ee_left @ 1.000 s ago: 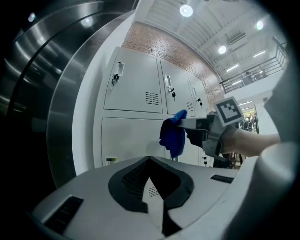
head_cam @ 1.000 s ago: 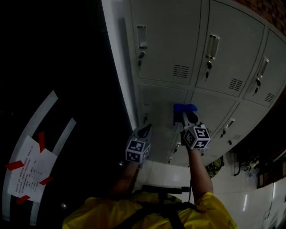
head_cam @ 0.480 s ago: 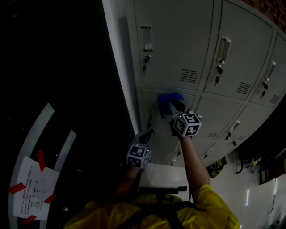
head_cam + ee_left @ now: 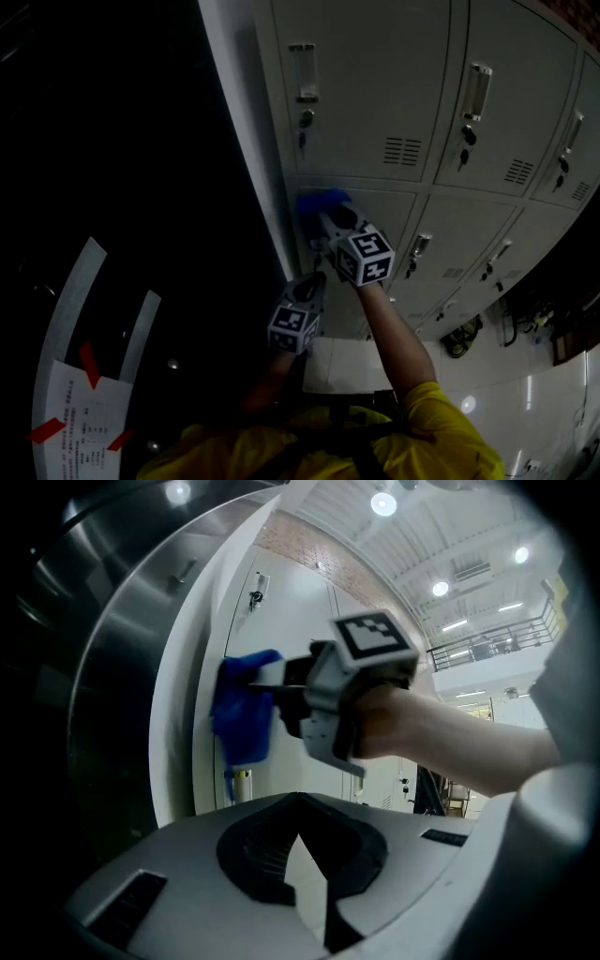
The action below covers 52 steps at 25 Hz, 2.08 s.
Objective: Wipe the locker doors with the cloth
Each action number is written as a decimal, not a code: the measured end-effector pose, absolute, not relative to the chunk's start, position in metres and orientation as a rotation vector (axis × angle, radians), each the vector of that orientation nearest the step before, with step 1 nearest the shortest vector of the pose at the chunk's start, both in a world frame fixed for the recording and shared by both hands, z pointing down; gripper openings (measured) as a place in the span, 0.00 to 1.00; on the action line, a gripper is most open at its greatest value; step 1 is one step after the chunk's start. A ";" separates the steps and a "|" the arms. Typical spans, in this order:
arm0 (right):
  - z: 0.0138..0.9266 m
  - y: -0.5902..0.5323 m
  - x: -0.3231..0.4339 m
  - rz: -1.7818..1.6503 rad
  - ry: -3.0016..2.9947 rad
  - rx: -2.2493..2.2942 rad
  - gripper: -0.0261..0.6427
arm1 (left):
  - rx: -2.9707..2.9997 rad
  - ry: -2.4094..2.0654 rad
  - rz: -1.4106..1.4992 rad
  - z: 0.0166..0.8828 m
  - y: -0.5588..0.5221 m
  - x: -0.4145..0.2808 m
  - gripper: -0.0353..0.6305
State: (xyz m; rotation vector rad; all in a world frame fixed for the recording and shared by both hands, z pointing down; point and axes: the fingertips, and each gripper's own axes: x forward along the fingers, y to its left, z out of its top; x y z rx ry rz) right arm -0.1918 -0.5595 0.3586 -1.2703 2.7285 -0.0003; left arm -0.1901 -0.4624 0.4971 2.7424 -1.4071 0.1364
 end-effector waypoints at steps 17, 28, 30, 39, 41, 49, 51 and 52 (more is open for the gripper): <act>0.432 -0.567 -0.161 -0.061 2.783 -1.281 0.15 | 2.705 -1.361 0.180 0.502 -0.456 -0.173 0.05; 0.452 -0.560 -0.128 -0.092 2.699 -1.438 0.15 | 2.668 -1.429 0.163 0.510 -0.456 -0.196 0.05; 0.466 -0.552 -0.064 -0.066 2.596 -1.634 0.15 | 2.671 -1.407 0.183 0.518 -0.456 -0.195 0.05; 0.493 -0.554 -0.041 -0.107 2.579 -1.548 0.15 | 2.706 -1.353 0.189 0.516 -0.461 -0.181 0.05; 0.495 -0.559 -0.099 -0.076 2.721 -1.405 0.15 | 2.687 -1.373 0.188 0.520 -0.458 -0.188 0.05; 0.493 -0.571 -0.245 -0.033 2.888 -1.206 0.15 | 2.630 -1.447 0.212 0.524 -0.448 -0.219 0.05; 0.490 -0.566 -0.228 -0.031 2.879 -1.213 0.15 | 2.627 -1.446 0.210 0.529 -0.451 -0.220 0.05; 0.490 -0.563 -0.210 -0.027 2.856 -1.247 0.15 | 2.629 -1.438 0.205 0.531 -0.453 -0.218 0.05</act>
